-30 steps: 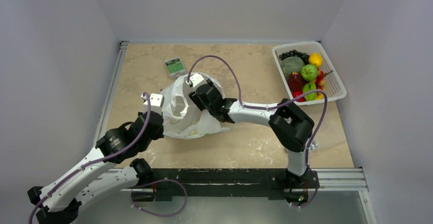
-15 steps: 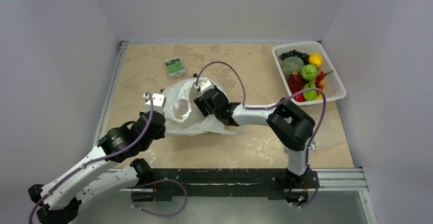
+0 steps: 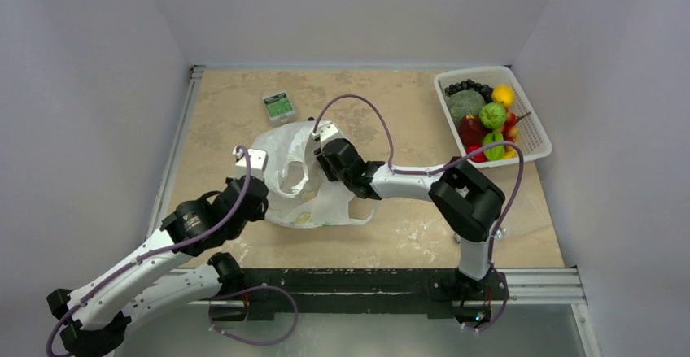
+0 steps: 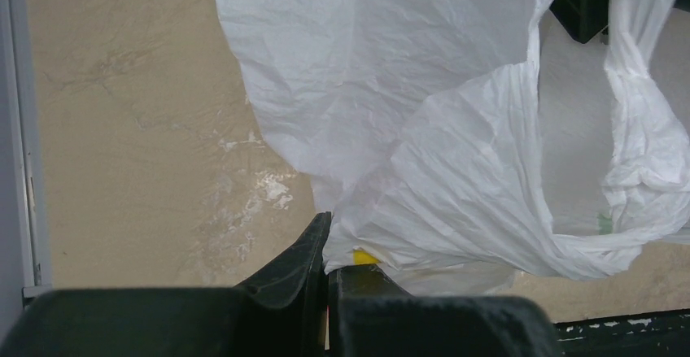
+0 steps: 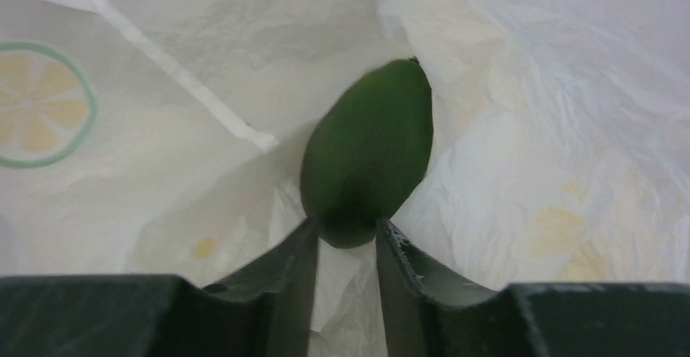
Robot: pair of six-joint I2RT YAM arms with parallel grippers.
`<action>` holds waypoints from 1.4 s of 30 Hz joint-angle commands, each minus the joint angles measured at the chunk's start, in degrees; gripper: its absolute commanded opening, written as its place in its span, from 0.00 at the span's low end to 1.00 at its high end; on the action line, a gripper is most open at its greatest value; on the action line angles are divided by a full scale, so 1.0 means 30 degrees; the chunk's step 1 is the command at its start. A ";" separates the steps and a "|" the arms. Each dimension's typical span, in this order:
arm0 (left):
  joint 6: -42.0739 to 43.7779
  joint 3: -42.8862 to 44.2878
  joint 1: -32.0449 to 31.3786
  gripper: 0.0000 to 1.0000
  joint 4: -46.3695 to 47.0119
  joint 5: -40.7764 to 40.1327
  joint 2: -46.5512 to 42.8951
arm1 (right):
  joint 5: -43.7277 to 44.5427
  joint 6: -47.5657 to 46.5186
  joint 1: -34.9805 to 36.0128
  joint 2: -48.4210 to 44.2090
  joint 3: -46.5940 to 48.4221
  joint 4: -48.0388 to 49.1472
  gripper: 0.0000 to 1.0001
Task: Take the fake fruits out of the plastic bag
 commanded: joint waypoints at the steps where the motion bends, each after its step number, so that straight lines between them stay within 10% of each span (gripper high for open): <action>1: -0.0305 0.0528 -0.0151 0.00 -0.0027 -0.0560 0.0100 | -0.1493 0.1470 0.0225 -0.2394 0.0618 -0.0172 0.27; 5: -0.0310 0.0528 -0.0165 0.00 -0.0037 -0.0557 0.0188 | -0.2407 0.2090 0.0291 -0.3443 -0.0151 0.0080 0.22; 16: -0.0435 0.0557 -0.0224 0.00 -0.0115 -0.0622 0.0345 | -0.2173 0.1534 0.0756 -0.2207 0.1389 -0.0084 0.57; 42: -0.0452 0.0557 -0.0511 0.00 -0.0173 -0.0703 0.0250 | 0.5826 0.0471 0.0418 0.2804 0.3479 -0.1072 0.61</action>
